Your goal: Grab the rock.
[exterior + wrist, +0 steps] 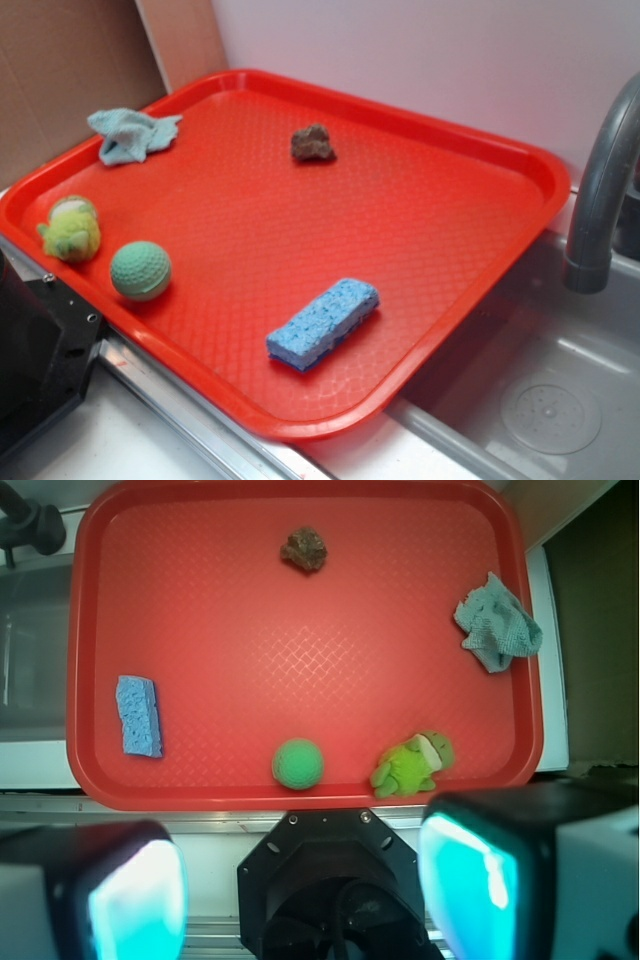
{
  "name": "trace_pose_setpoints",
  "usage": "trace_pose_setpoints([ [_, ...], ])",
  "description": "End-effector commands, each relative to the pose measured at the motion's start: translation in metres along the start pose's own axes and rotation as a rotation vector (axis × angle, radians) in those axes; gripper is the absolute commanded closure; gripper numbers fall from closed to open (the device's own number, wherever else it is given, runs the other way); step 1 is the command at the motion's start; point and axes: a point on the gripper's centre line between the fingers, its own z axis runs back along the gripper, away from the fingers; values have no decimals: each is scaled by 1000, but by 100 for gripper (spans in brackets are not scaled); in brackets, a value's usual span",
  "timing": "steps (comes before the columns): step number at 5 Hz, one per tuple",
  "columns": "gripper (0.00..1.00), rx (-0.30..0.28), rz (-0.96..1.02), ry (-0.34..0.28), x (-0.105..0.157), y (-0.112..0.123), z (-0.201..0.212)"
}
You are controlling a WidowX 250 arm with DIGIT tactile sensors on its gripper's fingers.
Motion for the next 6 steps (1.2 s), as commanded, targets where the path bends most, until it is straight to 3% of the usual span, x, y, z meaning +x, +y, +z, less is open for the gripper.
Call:
trace_pose_setpoints([
  [1,0,0,0,0,0,0,0],
  [2,0,1,-250,34,46,11,-47],
  [3,0,137,-510,24,96,24,-84],
  [6,0,137,-510,24,96,24,-84],
])
